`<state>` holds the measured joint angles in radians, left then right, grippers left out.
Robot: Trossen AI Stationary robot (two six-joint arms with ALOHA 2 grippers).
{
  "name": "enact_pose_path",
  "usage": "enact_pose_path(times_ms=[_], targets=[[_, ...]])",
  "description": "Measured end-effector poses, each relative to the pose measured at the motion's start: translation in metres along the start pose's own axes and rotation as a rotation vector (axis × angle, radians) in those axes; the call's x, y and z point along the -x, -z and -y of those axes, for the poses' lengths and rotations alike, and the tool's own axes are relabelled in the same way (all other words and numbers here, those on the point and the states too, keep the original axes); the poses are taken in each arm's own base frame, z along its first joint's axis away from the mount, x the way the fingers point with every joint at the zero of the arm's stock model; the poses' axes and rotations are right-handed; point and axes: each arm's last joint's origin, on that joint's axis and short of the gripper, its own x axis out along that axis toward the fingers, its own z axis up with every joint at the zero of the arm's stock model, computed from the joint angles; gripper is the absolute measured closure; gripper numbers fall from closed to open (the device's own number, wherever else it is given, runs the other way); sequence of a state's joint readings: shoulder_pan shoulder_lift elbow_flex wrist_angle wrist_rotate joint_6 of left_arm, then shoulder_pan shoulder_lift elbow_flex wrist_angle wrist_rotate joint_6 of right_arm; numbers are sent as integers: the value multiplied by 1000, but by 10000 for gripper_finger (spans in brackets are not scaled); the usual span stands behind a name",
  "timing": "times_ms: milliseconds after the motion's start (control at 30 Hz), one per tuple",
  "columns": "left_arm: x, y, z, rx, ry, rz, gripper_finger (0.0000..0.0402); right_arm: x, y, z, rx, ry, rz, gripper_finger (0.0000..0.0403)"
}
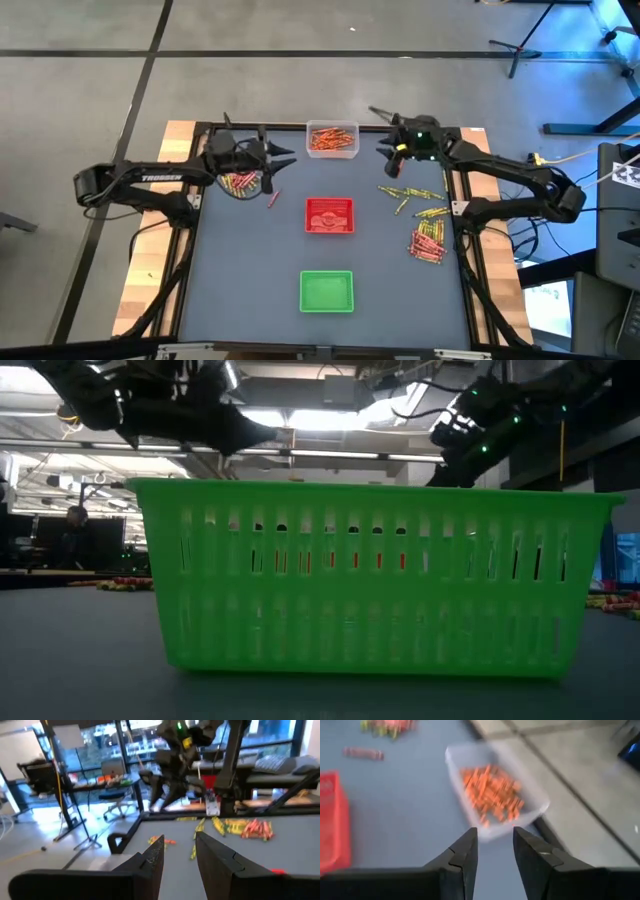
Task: Sort crayons
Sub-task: Put the orange crayon into the transparent bin
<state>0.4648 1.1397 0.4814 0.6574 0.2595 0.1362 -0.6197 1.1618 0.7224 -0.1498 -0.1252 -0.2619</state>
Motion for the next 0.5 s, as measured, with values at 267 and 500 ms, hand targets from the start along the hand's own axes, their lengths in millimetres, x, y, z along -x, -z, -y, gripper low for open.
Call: enact_pose_path(times_ms=[267, 500], targets=[[0, 0, 11, 34, 44, -14, 305, 18, -12, -34, -38, -16, -296, 279], [-1, 1, 19, 37, 72, -29, 305, 31, 1, -58, -112, -63, -523, 279]])
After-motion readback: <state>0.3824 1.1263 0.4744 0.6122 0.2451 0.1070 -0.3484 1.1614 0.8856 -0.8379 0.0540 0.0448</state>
